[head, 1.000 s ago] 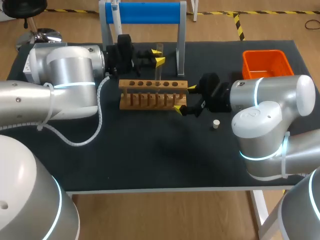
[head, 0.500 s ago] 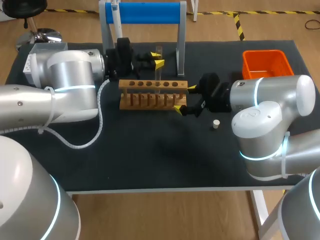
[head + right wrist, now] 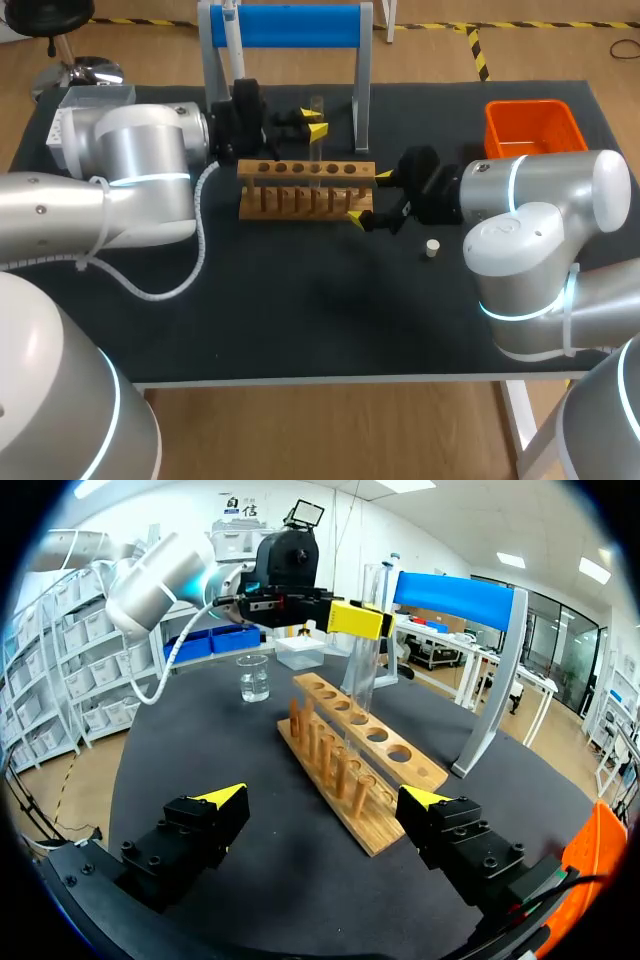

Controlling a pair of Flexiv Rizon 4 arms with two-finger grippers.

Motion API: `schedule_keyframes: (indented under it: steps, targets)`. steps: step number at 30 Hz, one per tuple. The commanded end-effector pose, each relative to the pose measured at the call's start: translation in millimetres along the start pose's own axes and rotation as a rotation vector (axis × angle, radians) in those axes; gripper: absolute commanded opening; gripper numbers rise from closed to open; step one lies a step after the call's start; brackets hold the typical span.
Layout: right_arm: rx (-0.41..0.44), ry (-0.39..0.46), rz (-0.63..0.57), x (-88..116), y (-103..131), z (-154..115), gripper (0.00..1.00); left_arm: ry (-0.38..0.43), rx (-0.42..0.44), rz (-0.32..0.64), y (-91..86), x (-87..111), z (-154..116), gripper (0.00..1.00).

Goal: Invert the test tube, pick up the pipette, mount the tip to pipette, aspirate from beaker and dispense into the tube, eject the tip, return the pipette, and cap with the stopper.

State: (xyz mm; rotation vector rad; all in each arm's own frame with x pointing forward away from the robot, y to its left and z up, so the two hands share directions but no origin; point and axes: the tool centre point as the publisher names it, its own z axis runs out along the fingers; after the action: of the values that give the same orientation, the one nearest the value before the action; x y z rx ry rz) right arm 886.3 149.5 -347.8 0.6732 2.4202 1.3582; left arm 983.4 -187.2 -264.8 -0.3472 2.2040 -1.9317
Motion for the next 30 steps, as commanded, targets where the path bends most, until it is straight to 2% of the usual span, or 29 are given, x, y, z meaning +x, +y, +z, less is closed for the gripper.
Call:
schedule_keyframes:
  steps: [1, 30]
  targets:
    - [0.0, 0.0, 0.0, 0, 0, 0, 1.0, 0.0, 0.001, -0.002, 3.3, -1.2, 2, 0.0]
    - [0.0, 0.0, 0.0, 0, 0, 0, 1.0, -0.017, -0.022, -0.03, 20.4, -3.9, 2, 0.0]
